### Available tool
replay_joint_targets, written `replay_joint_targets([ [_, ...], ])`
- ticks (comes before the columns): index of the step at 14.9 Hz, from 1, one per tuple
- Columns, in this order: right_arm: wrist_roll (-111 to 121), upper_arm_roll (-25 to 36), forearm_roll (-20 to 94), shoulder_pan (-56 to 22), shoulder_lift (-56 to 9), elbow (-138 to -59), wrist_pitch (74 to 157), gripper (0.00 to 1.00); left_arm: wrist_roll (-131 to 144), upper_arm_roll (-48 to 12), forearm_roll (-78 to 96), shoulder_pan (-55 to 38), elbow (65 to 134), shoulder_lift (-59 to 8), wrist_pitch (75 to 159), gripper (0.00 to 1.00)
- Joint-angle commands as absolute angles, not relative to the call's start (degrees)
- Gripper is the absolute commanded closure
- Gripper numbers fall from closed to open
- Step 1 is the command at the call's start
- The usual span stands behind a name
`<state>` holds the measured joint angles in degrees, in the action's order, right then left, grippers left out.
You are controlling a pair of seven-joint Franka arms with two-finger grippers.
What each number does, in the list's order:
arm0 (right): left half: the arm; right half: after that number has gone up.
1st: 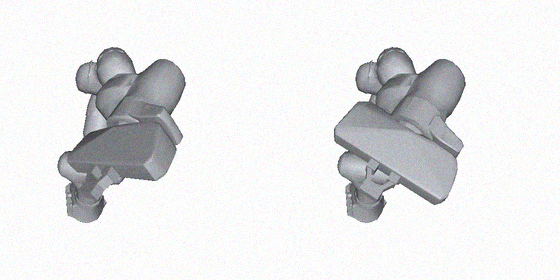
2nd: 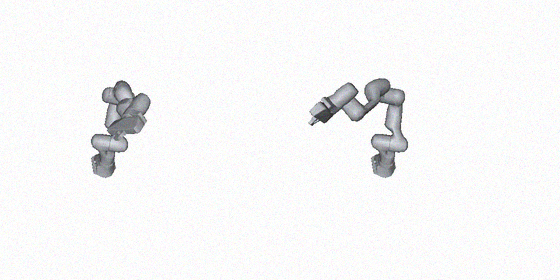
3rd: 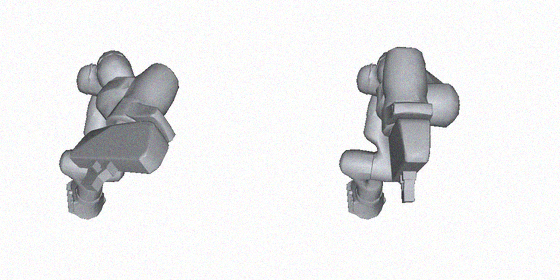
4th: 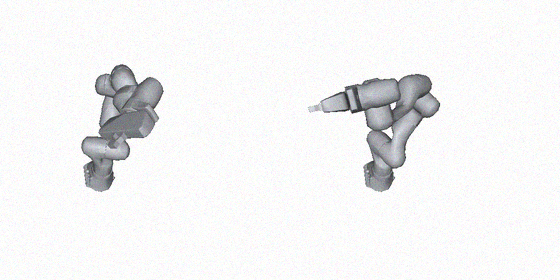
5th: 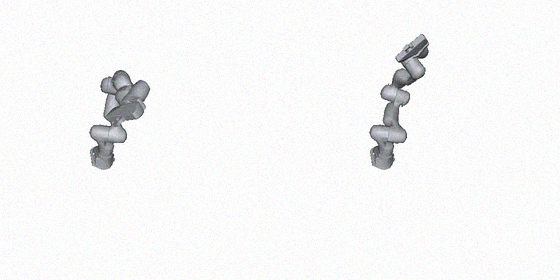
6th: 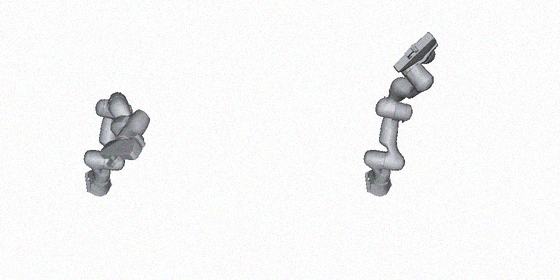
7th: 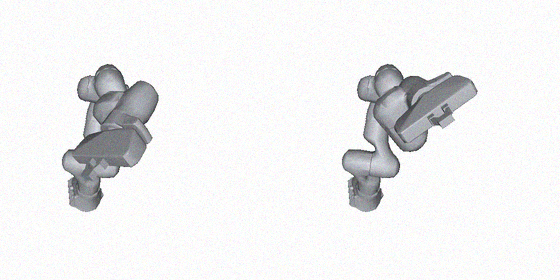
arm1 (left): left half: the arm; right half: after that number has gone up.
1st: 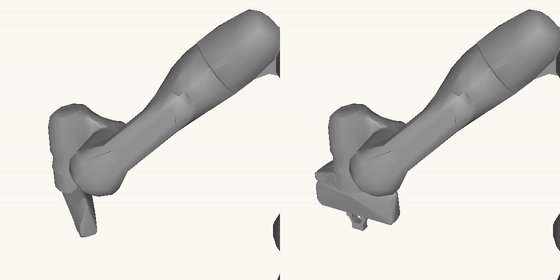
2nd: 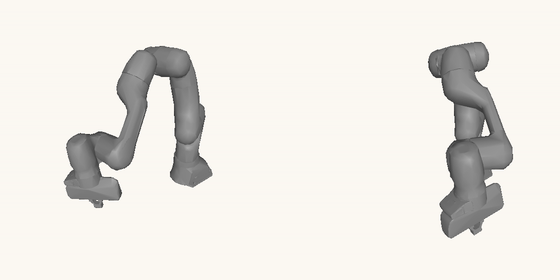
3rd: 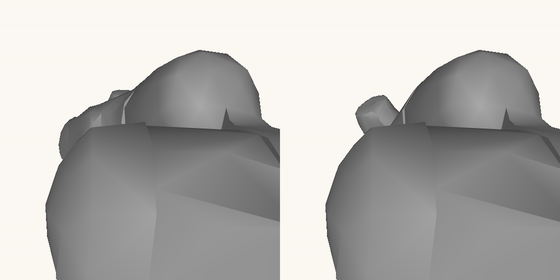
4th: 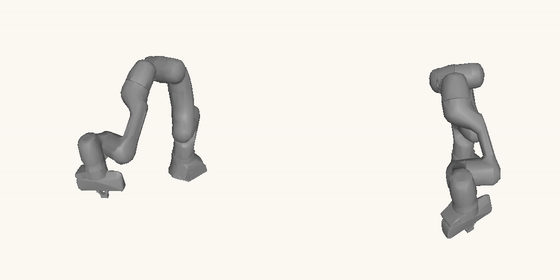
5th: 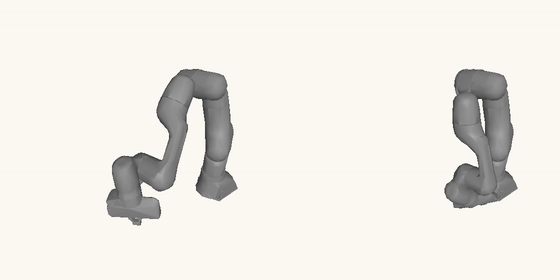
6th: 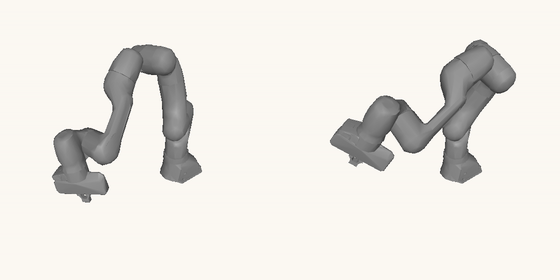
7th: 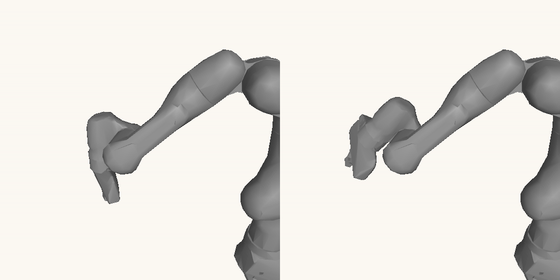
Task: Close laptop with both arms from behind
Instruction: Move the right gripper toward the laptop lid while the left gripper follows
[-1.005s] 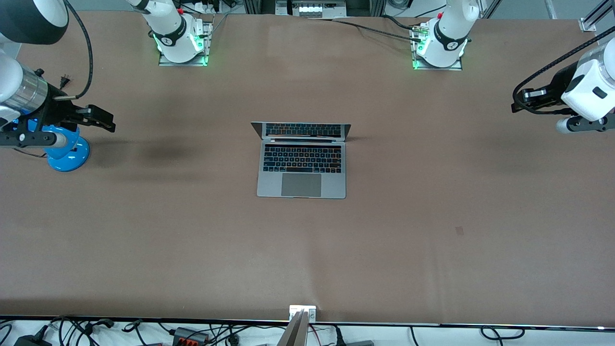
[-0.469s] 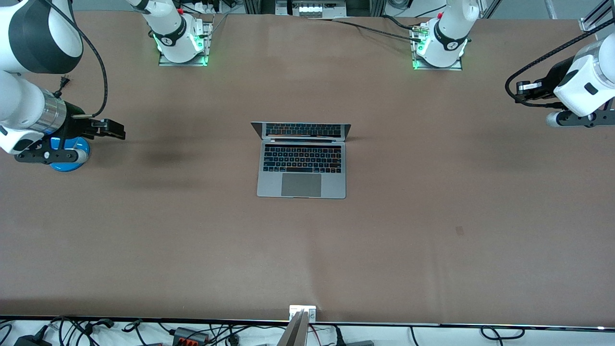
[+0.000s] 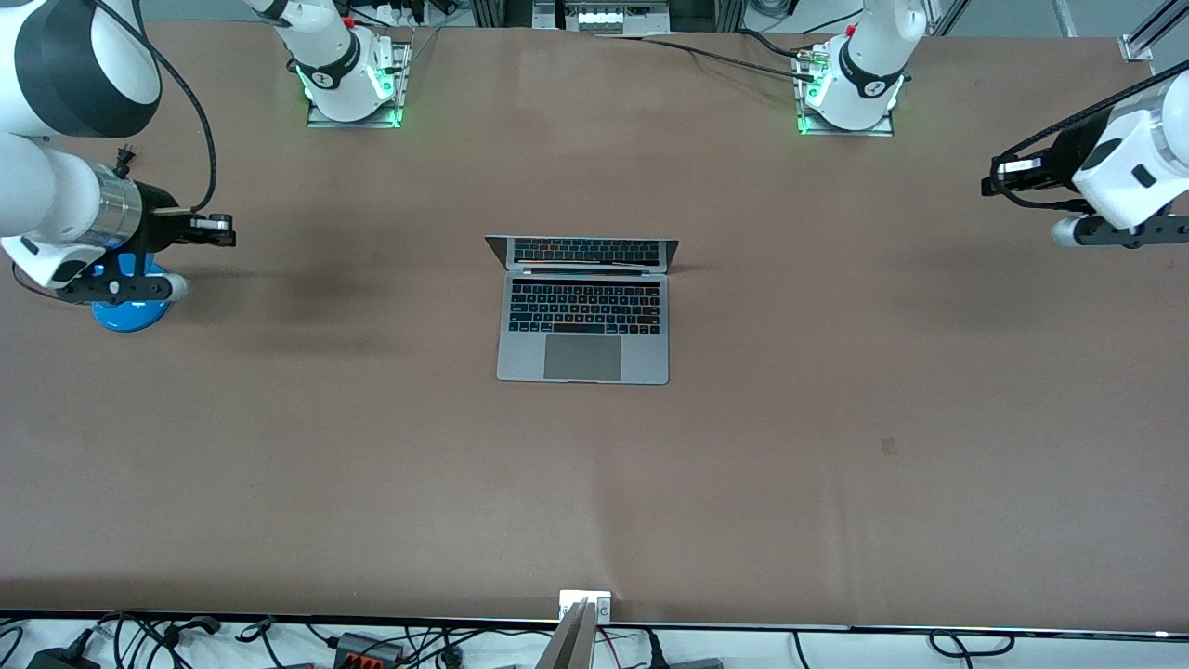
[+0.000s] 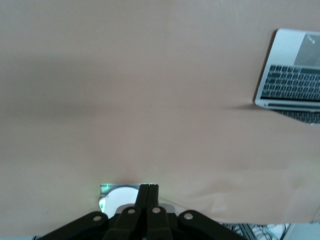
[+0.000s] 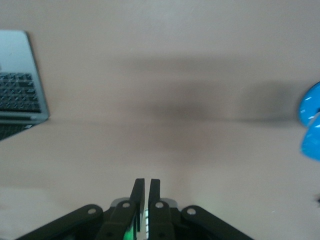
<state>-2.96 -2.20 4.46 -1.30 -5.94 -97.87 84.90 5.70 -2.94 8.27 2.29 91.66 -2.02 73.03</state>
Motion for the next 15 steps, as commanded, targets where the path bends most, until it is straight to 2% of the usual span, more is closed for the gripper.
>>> replay_joint_targets([
  [1,-3.25,-2.29,7.72,-1.41,1.12,-107.11,85.17,0.94,5.80,-3.16,11.76,2.72,91.40,-2.99,71.46,0.96],
  [3,-3.34,-2.37,10.53,-2.02,4.99,-112.47,85.69,0.96,6.24,-3.16,15.02,2.29,91.41,-3.34,69.27,1.00],
  [5,-5.52,-2.37,10.90,-5.26,7.81,-116.52,86.74,1.00,6.24,-5.09,15.03,0.53,91.49,-3.60,69.26,1.00],
  [7,-8.43,-2.29,10.90,-7.98,9.66,-119.08,87.27,1.00,5.54,-6.32,15.38,0.09,92.81,-5.53,69.34,1.00],
  [11,-18.95,-2.37,10.90,-18.08,10.55,-121.02,89.55,1.00,4.92,-12.91,16.87,0.35,98.33,-5.89,76.88,1.00],
  [13,-26.07,-2.37,10.90,-25.10,10.46,-123.30,94.98,1.00,4.75,-13.62,21.16,0.18,103.60,-5.10,81.97,1.00],
  [15,-31.35,-2.37,10.90,-31.26,10.28,-126.02,102.01,1.00,4.75,-18.17,21.71,0.26,106.60,-5.10,88.12,1.00],
])
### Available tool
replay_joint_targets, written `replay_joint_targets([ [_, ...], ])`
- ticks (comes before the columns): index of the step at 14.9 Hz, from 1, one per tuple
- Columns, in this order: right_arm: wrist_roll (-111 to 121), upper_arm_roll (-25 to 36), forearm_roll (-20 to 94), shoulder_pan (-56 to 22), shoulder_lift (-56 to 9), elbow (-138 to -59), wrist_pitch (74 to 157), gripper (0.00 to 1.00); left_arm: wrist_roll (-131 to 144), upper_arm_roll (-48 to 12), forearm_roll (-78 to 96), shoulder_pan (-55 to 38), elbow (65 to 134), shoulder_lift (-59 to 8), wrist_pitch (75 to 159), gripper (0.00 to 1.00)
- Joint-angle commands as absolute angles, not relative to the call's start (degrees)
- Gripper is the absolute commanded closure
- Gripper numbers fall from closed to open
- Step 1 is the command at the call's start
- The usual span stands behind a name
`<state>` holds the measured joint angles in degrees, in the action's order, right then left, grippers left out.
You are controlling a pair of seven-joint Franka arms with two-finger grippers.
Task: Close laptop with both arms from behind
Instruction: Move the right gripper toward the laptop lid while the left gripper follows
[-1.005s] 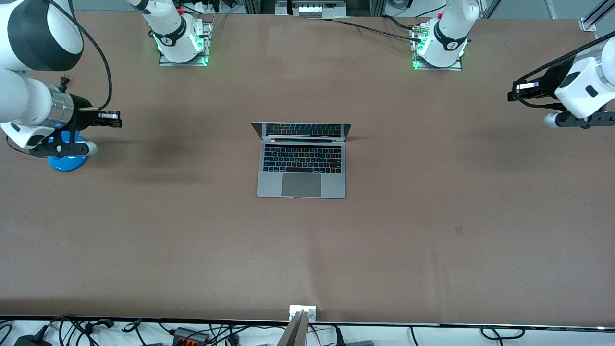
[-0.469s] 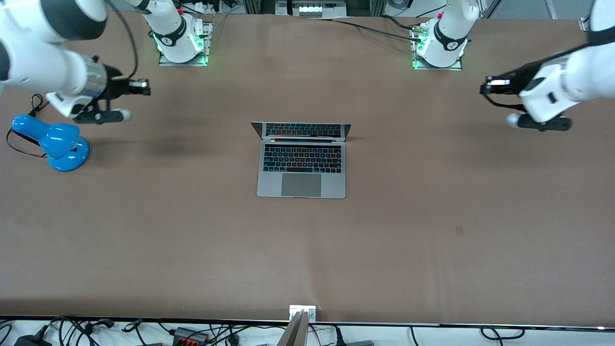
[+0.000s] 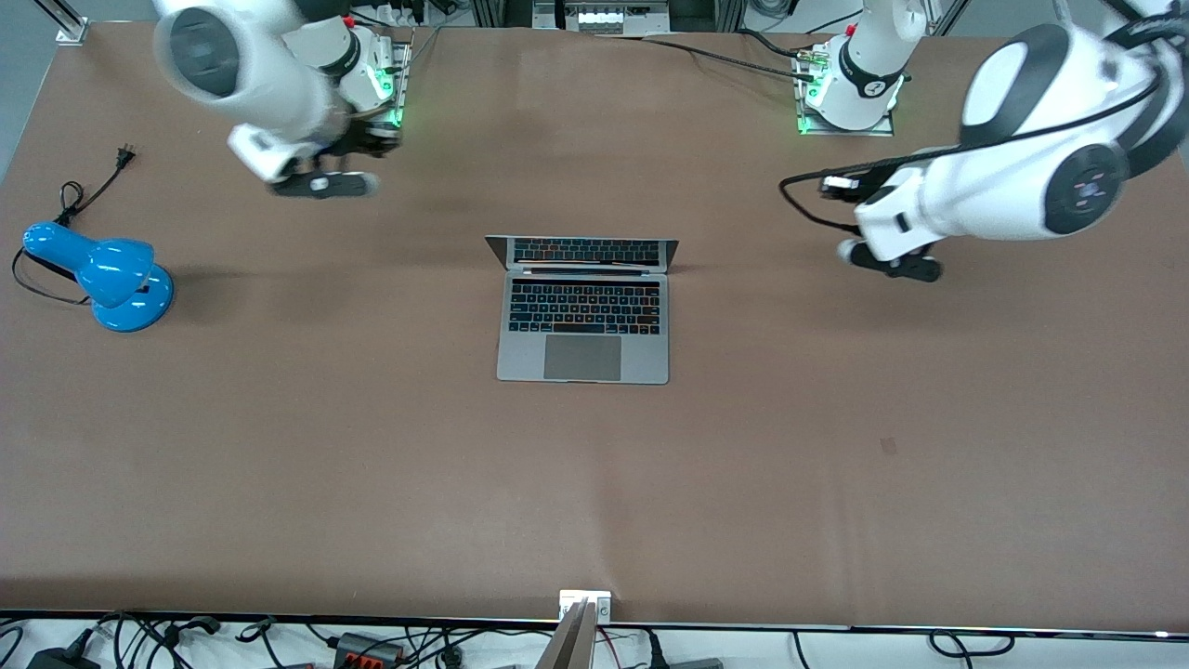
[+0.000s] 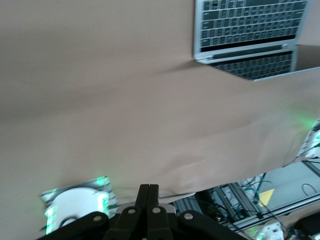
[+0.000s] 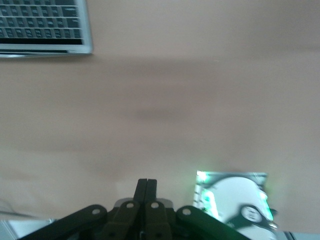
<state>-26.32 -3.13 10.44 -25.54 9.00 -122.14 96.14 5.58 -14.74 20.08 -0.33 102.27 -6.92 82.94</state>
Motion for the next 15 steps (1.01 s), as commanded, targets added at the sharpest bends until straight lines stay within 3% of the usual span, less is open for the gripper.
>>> replay_joint_targets([
  [1,-33.03,-2.37,10.90,-33.64,9.85,-127.34,105.52,1.00,4.83,-19.85,21.80,0.26,107.83,-5.18,90.94,1.00],
  [9,-38.85,-2.37,10.46,-43.07,2.12,-129.37,125.57,1.00,9.21,-30.13,24.61,-0.78,111.97,-12.38,107.47,1.00],
  [15,-38.67,-2.29,7.47,-44.74,-1.58,-129.38,131.91,1.00,13.36,-30.94,24.61,-6.15,111.88,-16.08,113.63,1.00],
])
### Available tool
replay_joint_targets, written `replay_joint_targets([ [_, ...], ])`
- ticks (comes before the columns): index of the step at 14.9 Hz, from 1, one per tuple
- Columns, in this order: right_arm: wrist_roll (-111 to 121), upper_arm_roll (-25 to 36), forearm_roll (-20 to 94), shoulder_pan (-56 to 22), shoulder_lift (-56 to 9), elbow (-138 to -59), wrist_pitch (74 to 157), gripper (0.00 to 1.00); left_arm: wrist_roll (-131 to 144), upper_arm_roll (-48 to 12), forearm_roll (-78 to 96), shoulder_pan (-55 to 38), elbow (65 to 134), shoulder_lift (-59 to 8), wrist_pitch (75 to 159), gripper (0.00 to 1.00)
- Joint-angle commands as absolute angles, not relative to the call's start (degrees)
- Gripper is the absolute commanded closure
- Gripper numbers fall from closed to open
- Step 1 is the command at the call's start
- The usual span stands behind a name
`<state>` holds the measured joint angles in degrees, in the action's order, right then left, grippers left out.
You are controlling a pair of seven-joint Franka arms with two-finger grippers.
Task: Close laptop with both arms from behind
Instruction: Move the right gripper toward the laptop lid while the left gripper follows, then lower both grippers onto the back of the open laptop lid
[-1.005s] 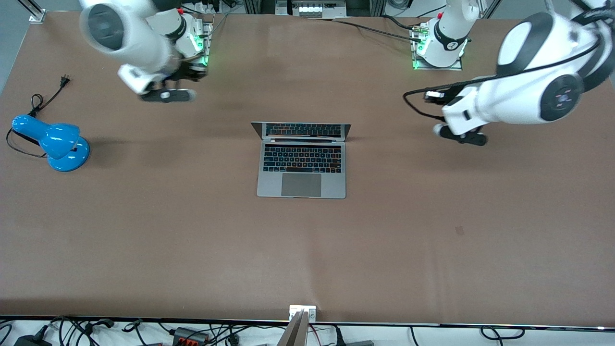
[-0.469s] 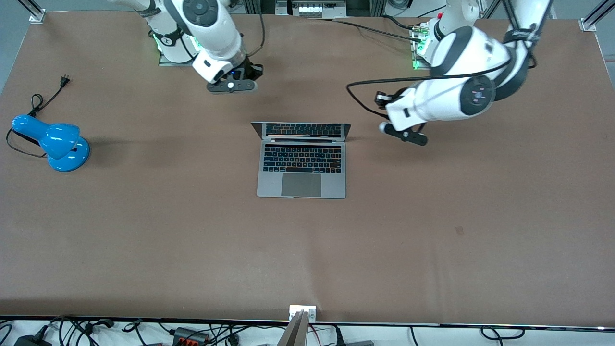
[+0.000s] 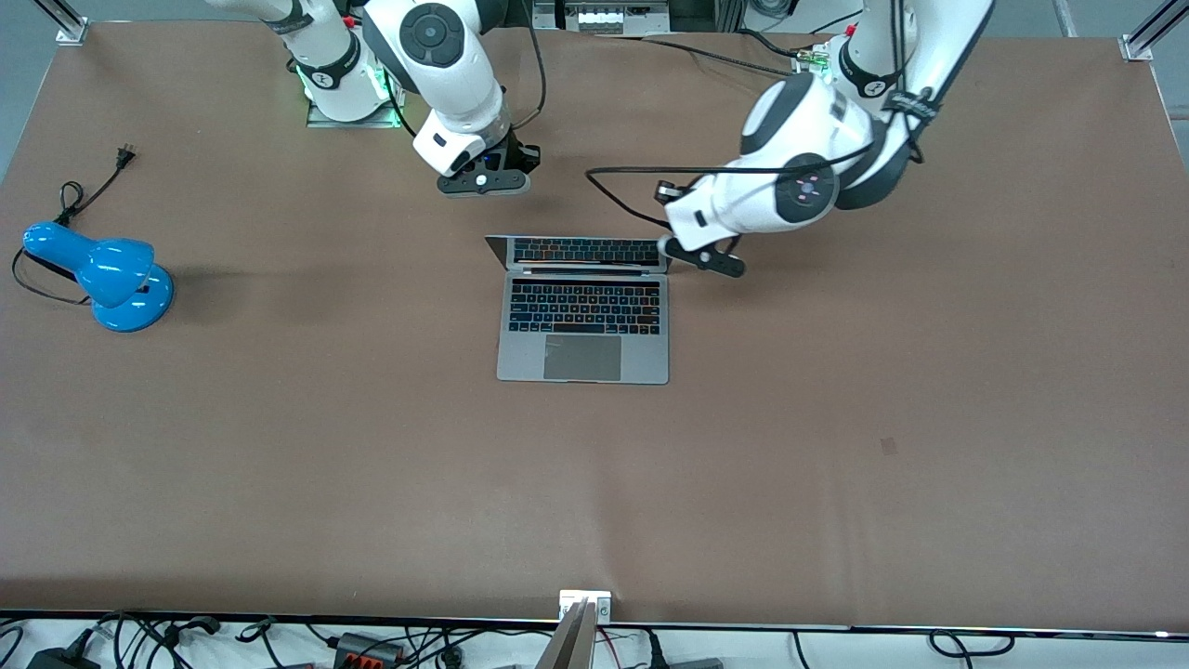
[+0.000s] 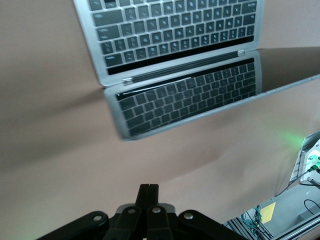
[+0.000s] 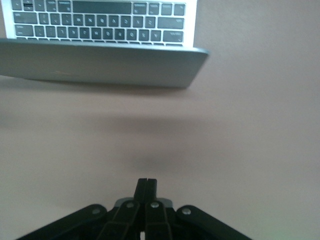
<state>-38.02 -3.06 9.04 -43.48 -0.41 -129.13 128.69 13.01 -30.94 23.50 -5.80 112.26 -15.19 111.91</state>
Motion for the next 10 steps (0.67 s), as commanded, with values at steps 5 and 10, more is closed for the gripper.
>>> replay_joint_targets([
  [5,-38.50,-2.20,1.68,-44.12,-2.81,-129.37,134.65,1.00,13.45,-30.76,24.08,-6.94,111.80,-19.86,118.03,1.00],
  [10,-38.58,-1.85,0.18,-42.98,-4.83,-129.29,142.11,1.00,13.45,-30.32,23.91,-6.94,111.27,-20.83,118.92,1.00],
])
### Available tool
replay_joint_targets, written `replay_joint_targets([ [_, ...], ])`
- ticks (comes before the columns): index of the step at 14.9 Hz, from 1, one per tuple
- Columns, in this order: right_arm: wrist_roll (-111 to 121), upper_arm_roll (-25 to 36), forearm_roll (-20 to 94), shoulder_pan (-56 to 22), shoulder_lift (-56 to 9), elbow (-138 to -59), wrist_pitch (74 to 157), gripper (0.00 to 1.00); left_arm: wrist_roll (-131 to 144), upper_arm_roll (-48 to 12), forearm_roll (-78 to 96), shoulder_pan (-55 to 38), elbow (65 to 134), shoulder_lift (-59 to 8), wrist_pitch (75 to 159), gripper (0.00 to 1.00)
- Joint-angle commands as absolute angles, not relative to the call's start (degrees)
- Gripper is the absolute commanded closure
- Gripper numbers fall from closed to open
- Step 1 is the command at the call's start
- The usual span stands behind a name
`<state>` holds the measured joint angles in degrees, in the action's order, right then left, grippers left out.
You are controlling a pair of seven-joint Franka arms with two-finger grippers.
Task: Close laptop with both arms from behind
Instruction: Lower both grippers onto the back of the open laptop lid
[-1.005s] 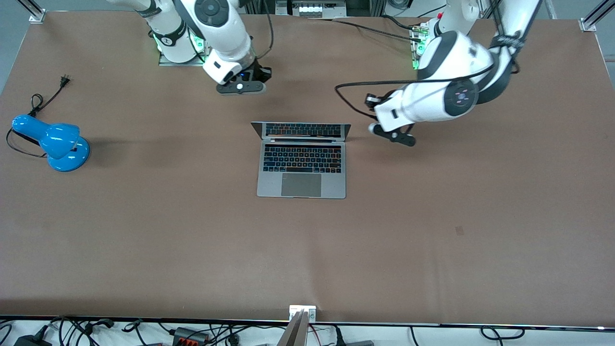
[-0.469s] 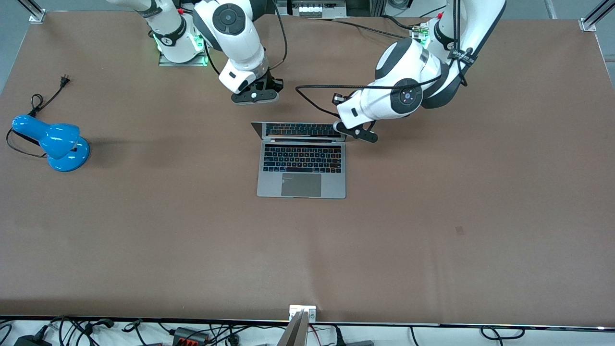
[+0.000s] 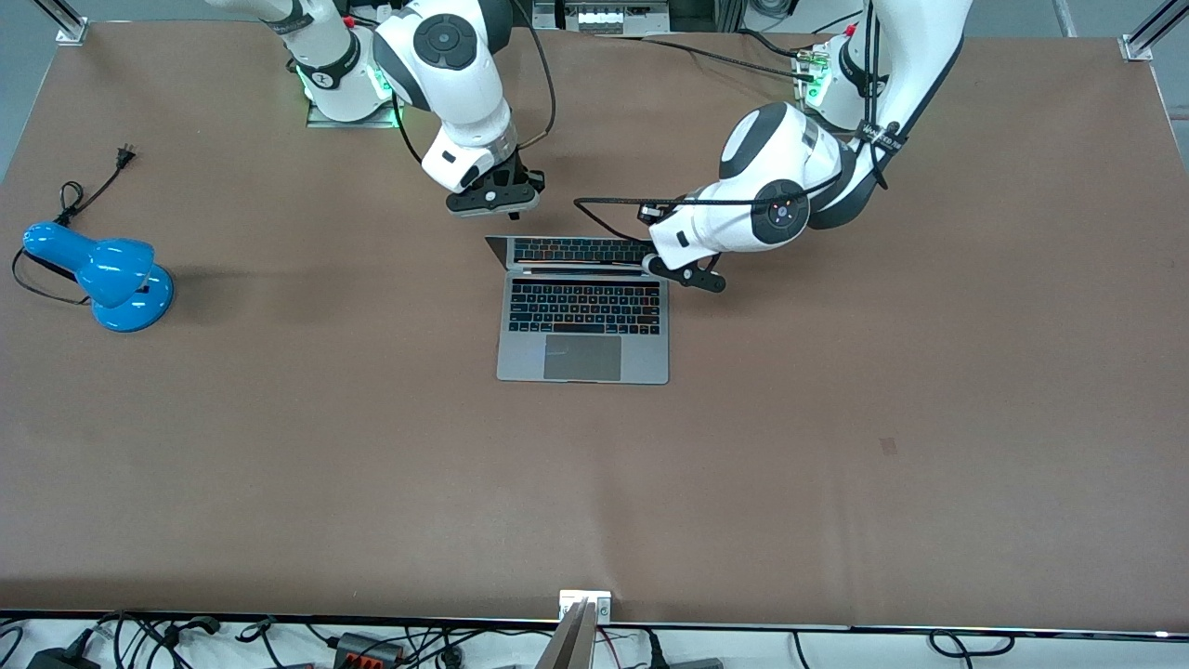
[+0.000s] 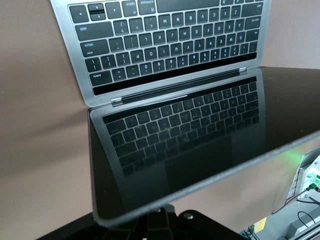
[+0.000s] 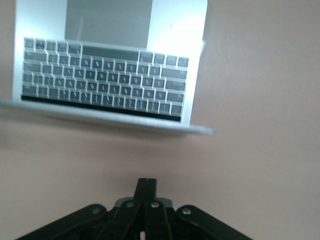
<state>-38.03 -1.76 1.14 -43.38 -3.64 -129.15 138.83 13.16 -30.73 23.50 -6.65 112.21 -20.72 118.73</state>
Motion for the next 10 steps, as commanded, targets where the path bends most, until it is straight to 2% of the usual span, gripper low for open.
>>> replay_joint_targets([
  [1,-38.58,-1.85,0.18,-42.98,-5.18,-129.29,142.90,1.00,13.45,-30.32,23.56,-6.94,111.01,-21.35,119.00,1.00],
  [10,-38.94,-1.67,-0.88,-40.87,-6.15,-128.85,145.72,1.00,13.36,-29.53,21.80,-6.42,109.69,-24.17,122.34,1.00],
])
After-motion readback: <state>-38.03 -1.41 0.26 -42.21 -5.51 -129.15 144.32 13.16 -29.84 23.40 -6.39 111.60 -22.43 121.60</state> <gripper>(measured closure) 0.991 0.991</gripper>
